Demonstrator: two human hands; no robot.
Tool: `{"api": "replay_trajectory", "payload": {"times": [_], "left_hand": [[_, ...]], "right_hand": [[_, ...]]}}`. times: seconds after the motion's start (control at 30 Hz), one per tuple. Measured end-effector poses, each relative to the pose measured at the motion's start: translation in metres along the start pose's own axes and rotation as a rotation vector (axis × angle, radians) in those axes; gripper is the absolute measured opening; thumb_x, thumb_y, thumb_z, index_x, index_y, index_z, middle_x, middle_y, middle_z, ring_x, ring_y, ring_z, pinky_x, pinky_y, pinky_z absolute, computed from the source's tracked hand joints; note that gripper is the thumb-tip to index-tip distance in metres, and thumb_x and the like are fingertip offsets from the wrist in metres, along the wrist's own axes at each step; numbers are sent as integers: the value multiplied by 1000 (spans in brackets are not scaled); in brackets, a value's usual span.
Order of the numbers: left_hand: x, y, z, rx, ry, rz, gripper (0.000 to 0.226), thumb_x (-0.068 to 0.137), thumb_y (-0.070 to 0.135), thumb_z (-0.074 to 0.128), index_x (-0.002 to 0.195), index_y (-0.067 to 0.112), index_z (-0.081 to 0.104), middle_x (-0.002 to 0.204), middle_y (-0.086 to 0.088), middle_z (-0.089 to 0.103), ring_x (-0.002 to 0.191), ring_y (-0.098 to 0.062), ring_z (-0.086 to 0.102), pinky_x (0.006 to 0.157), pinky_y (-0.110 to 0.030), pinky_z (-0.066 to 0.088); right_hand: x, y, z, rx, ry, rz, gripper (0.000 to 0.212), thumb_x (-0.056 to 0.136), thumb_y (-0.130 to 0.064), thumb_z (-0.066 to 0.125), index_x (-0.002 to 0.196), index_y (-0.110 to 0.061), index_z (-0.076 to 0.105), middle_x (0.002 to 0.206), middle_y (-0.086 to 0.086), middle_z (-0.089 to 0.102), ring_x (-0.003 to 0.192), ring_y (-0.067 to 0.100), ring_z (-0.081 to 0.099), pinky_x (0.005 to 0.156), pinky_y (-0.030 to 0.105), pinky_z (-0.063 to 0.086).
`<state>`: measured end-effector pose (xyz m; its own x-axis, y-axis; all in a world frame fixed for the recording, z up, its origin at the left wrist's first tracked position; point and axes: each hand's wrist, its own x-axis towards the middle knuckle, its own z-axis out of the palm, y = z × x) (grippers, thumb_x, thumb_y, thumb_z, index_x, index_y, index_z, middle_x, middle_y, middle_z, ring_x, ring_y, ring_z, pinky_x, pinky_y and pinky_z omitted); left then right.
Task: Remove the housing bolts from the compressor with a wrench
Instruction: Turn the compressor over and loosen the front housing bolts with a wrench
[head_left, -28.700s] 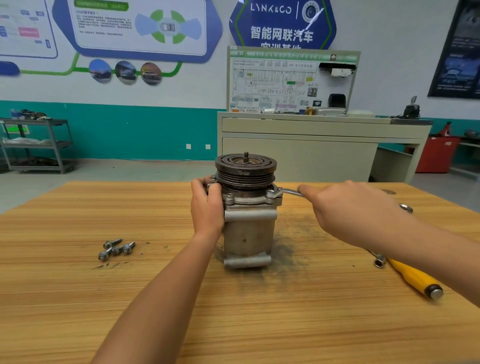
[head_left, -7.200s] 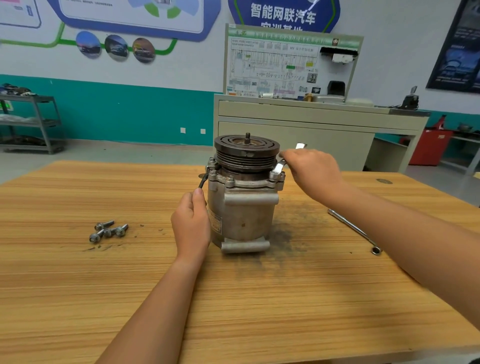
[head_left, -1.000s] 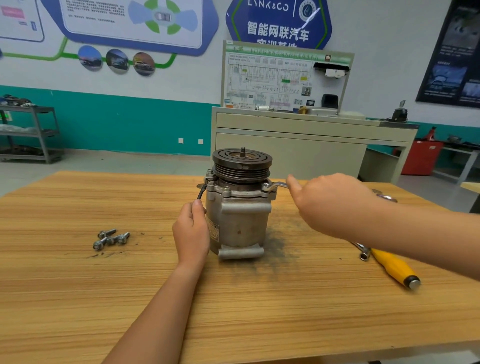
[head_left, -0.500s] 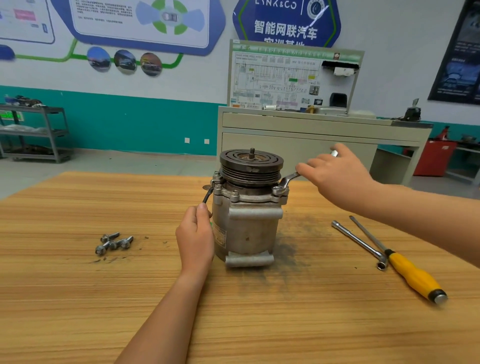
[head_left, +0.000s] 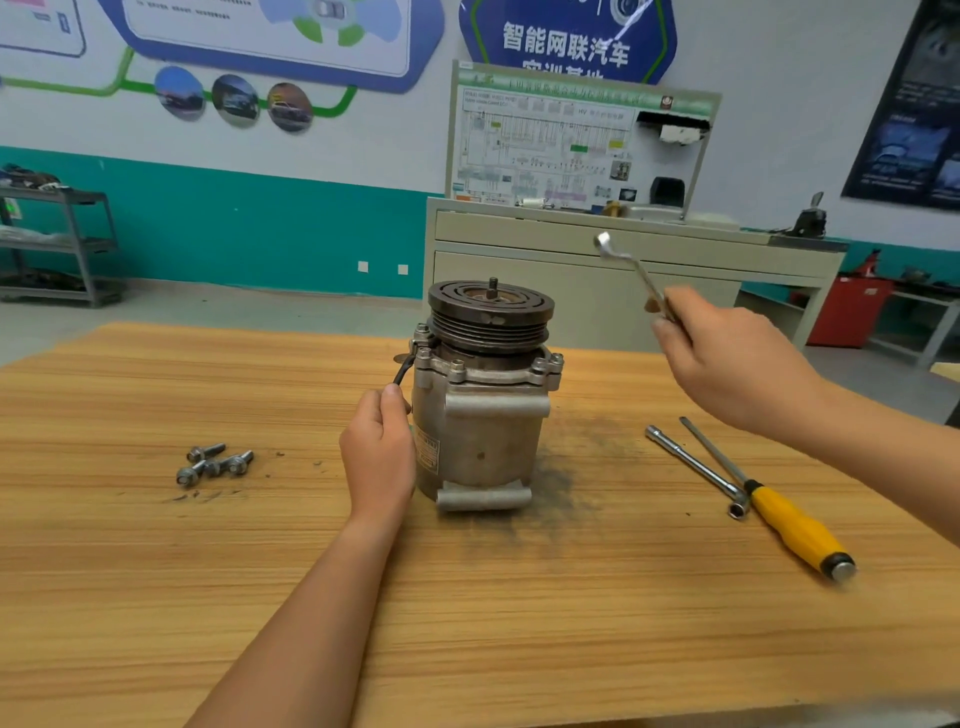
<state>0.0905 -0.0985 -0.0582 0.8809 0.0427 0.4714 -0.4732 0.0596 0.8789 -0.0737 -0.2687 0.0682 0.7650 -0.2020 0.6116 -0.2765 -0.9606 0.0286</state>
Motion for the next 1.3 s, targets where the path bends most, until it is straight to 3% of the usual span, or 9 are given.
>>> {"api": "replay_trajectory", "payload": {"times": [0.13,0.23,0.4,0.6,0.73,0.97,1.2,1.3], "left_hand": [[-2,1,-2,7,-12,-9,36,99,19,39,64,14,43,55,3,36,54,-10,32,50,-23,27],[-2,1,-2,3,-17,-11,35,99,19,40,64,14,44,55,3,35,54,-12,32,51,-27,27],[-2,0,-2,-1,-17,-7,35,99,19,40,64,13,43,55,3,34,53,-11,30,48,-23,24],[-1,0,-1,-1,-5,-3,37,98,17,40,61,16,42,55,3,36,54,-12,32,49,-22,25],[-1,0,-1,-1,-7,-9,38,98,18,40,61,16,41,55,3,35,54,-12,32,49,-23,25],[-2,1,-1,-9,-9,-21,39,99,18,40,61,16,41,56,2,37,56,-12,34,50,-21,26],[-3,2,-2,-9,-11,-29,39,99,18,40,61,16,41,55,3,37,55,-12,34,48,-20,26],[-3,2,-3,-12,-18,-33,39,100,19,40,61,14,42,56,2,37,56,-12,34,49,-22,26]], "right_hand": [[-21,-16,-13,-177,-196,-45,25,98,-31,30,117,-22,43,59,-7,42,50,8,40,43,26,24],[-25,-28,-11,-250,-268,-70,23,98,-28,30,118,-25,42,67,-6,47,57,12,45,46,27,35],[-23,-38,-6,-361,-277,-72,25,96,-20,34,118,-25,42,61,-7,39,52,9,35,40,25,21],[-16,-43,-7,-507,-281,-128,35,91,-11,39,125,-22,42,56,-5,33,46,10,30,37,24,20],[-13,-53,-9,-586,-316,-169,31,88,-6,41,116,-17,48,57,-5,31,45,10,28,37,23,19],[-15,-53,-12,-612,-385,-182,23,94,-21,34,113,-13,45,57,-4,33,46,12,32,39,25,22],[-1,-56,-23,-711,-422,-312,23,92,-14,40,109,-12,54,56,-3,31,45,12,29,38,23,21],[4,-50,-25,-721,-446,-354,27,93,-19,37,114,-11,52,57,-2,32,46,12,30,39,23,22]]}}
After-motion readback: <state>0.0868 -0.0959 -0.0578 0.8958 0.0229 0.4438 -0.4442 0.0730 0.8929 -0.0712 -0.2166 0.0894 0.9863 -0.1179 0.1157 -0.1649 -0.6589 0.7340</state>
